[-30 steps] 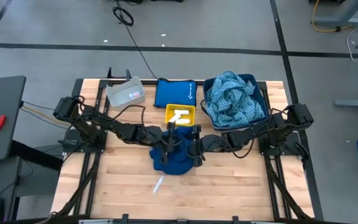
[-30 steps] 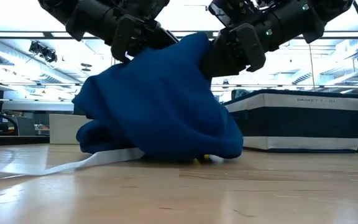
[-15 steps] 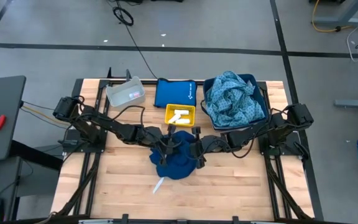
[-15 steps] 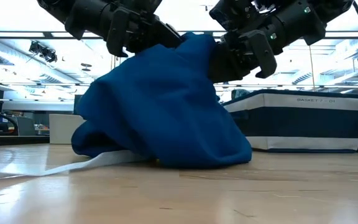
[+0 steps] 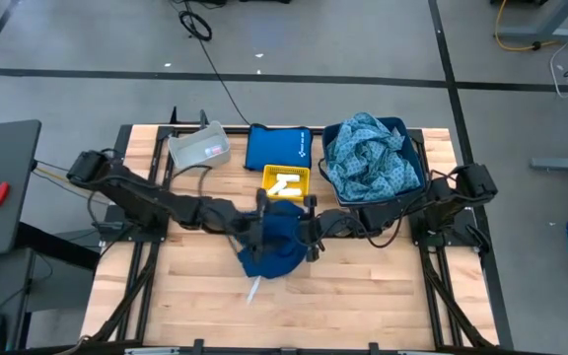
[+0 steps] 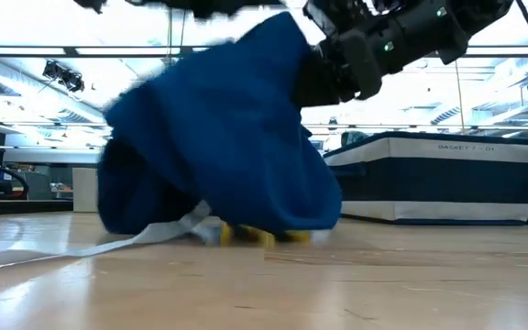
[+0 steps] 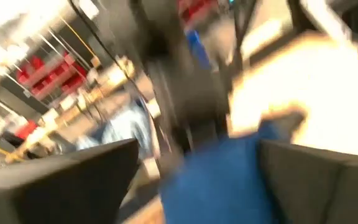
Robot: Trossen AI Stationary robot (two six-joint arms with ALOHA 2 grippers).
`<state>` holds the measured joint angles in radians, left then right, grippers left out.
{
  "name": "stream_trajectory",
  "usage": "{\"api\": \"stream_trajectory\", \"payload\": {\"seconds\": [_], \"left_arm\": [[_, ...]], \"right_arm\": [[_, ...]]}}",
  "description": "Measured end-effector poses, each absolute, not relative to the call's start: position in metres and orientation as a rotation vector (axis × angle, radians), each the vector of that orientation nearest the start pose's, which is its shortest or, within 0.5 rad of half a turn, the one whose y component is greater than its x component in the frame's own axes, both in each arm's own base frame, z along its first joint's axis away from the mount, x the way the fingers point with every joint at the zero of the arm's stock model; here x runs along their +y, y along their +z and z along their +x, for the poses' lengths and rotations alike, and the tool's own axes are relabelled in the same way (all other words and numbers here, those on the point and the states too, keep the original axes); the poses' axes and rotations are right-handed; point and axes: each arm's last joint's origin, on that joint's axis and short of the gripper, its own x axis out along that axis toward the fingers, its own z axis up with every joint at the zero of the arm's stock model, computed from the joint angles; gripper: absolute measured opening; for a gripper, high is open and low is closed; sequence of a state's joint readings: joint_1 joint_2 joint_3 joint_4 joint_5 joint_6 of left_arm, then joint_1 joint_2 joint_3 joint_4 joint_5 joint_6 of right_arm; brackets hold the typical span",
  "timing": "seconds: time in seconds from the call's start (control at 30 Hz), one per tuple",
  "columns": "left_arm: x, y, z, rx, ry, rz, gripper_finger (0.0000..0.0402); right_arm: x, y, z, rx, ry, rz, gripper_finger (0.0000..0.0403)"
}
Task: Pick & place medical supplies in basket/bin
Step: Put the blue patient gown into the blue bin
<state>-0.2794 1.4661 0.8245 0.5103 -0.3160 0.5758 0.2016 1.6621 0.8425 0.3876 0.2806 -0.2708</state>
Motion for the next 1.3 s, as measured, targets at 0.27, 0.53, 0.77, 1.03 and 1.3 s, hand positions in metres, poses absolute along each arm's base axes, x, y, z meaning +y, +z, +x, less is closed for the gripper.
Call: {"api": "stream_trajectory", "payload": {"seconds": [0.27,0.53,0.77,1.03,1.3], "left_arm": [[-0.077,0.293,0.278,0.096,0.086,0.578,0.0392],[-0.069,0.3,0.259,0.179,0.089,0.506,0.0389],[-0.069,0.283,0.257,0.225,0.064,0.473,0.0389],[-0.069,0.271,0.255,0.218,0.046,0.45,0.0388],[-0.071,0.271,0.255,0.213,0.007,0.44,0.0388]], "right_arm": [[0.061,0.187,0.336,0.437,-0.025,-0.373,0.0064],[0.057,0.188,0.336,0.431,-0.168,-0.382,0.0063],[0.045,0.211,0.332,0.359,-0.36,-0.438,0.0063],[0.021,0.251,0.315,0.296,-0.598,-0.458,0.0063],[-0.003,0.275,0.291,0.384,-0.907,-0.537,0.0063]]}}
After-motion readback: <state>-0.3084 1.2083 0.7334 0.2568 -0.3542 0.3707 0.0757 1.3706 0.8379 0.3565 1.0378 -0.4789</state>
